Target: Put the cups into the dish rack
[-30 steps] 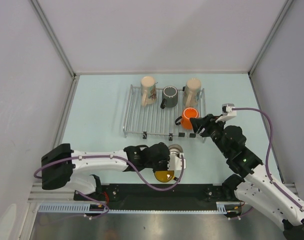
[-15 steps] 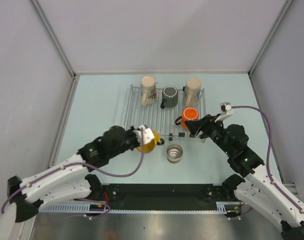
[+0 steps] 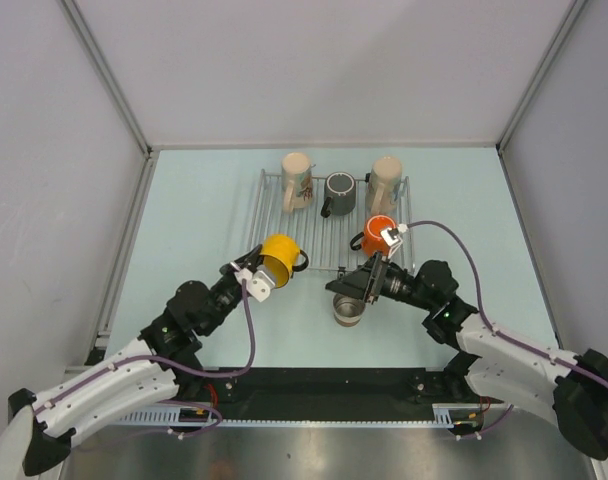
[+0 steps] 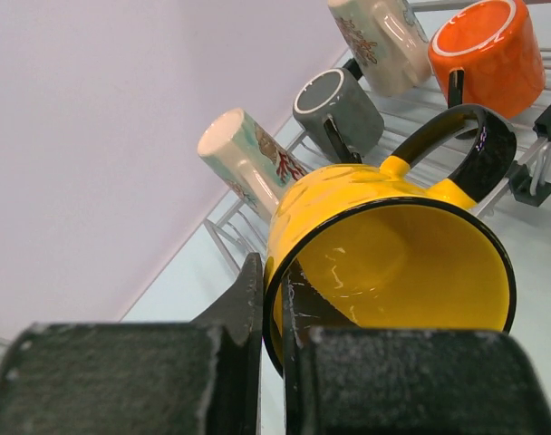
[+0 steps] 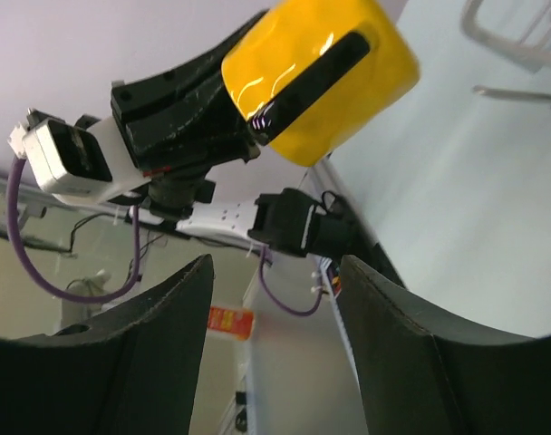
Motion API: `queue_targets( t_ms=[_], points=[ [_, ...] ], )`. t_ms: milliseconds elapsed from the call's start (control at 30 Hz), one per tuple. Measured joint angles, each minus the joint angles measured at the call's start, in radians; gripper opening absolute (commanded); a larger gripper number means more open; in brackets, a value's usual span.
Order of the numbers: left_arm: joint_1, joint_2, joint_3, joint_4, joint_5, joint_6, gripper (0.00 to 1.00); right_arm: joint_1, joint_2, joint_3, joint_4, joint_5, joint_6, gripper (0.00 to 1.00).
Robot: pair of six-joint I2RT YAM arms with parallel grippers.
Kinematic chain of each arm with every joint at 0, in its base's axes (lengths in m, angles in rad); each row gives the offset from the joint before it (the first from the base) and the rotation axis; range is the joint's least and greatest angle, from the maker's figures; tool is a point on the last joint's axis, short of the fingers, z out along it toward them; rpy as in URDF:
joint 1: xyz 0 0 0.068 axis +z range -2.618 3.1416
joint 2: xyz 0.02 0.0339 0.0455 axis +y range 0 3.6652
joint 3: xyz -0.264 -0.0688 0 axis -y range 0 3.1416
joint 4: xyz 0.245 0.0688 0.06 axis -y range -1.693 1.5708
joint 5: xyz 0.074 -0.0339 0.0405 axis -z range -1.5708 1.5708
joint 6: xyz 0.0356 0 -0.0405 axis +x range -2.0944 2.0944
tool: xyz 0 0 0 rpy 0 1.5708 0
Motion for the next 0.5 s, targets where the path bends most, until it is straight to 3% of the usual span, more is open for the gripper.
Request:
queue_targets(
  t_ms=[300, 500],
  points=[
    [-0.007, -0.031, -0.001, 0.047, 0.044, 0.066, 0.0, 0.073, 0.194, 0.074, 0.165, -0.092, 0.051, 0.61],
    [-0.086, -0.041, -0.084, 0.173, 0.043, 0.222, 0.0, 0.075, 0.286, 0.174, 0.192, -0.155, 0.051, 0.6]
  ],
)
